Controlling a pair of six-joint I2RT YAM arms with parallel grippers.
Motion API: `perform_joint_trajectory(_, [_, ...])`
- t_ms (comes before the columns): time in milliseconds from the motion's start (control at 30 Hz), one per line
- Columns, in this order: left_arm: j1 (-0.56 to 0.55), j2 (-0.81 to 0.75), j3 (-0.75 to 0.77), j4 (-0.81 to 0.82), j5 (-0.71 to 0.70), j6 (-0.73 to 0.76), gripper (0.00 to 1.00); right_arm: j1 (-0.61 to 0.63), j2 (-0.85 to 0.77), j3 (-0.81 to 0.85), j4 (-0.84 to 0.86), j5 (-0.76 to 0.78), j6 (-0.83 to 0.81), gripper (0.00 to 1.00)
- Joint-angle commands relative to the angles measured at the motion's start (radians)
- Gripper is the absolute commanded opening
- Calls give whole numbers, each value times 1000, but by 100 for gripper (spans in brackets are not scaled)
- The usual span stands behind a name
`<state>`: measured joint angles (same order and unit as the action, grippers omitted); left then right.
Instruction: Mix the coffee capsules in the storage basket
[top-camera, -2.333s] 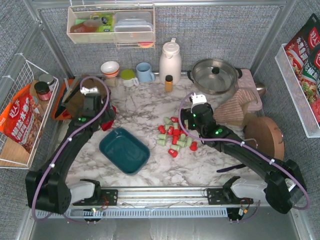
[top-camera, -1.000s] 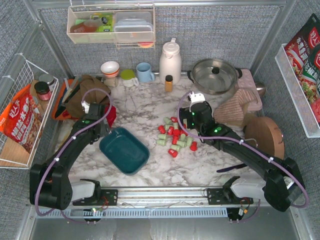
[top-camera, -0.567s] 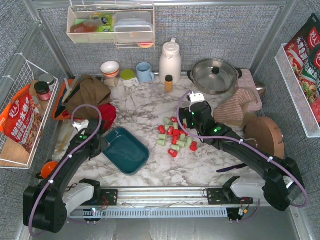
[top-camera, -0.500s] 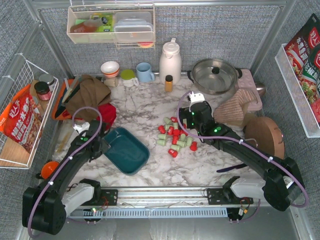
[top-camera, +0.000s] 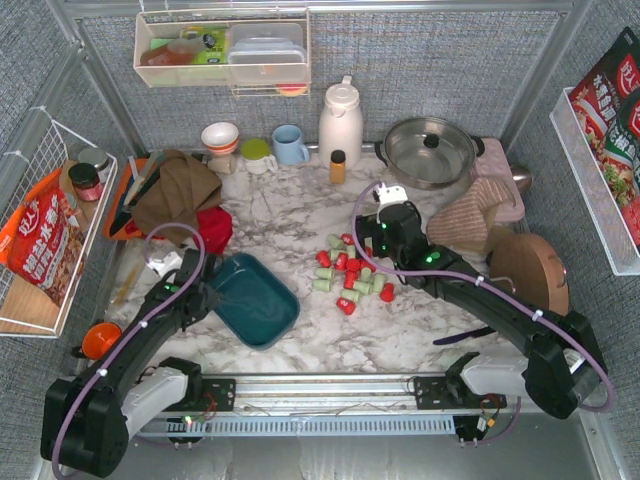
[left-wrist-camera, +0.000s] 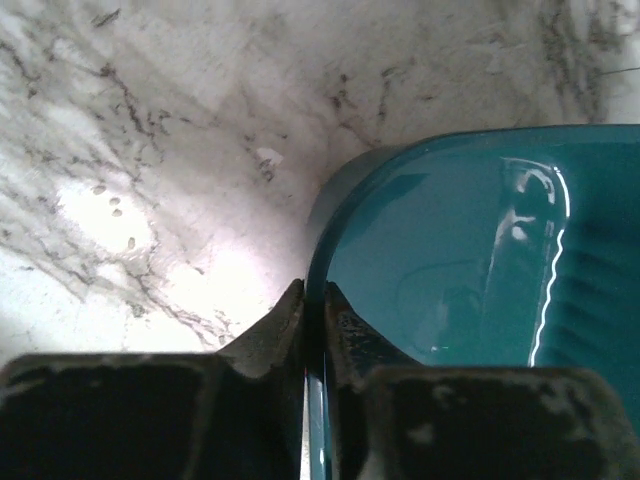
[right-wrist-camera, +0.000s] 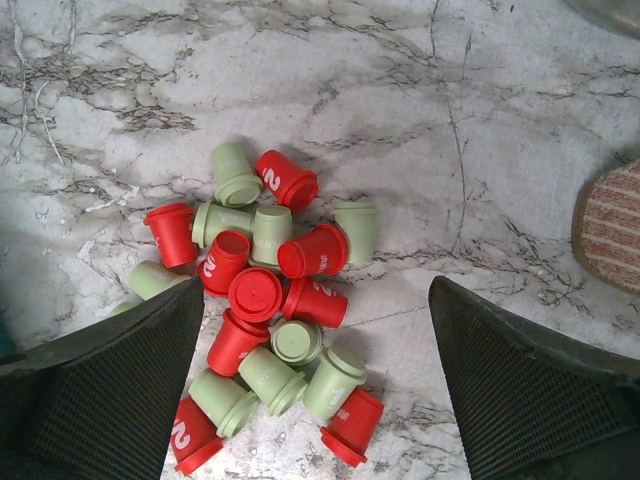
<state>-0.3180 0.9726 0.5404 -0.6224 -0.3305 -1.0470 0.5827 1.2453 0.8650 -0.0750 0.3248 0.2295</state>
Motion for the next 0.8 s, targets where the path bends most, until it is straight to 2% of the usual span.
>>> perform_joint_trajectory(0, [1, 4, 34, 102, 0, 73, 16, 2, 7, 14, -8, -3, 4, 99])
perform_joint_trajectory(133, [1, 32, 106, 254, 98, 313, 13, 2, 17, 18, -12, -4, 7, 99])
perform_joint_trajectory(233, [10, 74, 164, 374, 179, 482, 6, 2, 24, 23, -18, -4, 7, 99])
perform_joint_trajectory(267, [17, 97, 195, 402, 205, 539, 1, 2, 27, 25, -20, -4, 7, 99])
perform_joint_trajectory(367, [49, 226, 339, 432, 356, 713, 0, 2, 32, 28, -23, -6, 7, 99])
perform_joint_trajectory(500, [70, 466, 605, 301, 519, 962, 0, 2, 36, 33, -30, 2, 1, 99])
perform_joint_trajectory(633, [112, 718, 877, 135, 676, 1130, 0, 2, 32, 35, -35, 10, -5, 99])
perform_joint_trajectory(767, [150, 921, 1067, -17, 784, 1200, 0, 2, 31, 35, -37, 20, -10, 99])
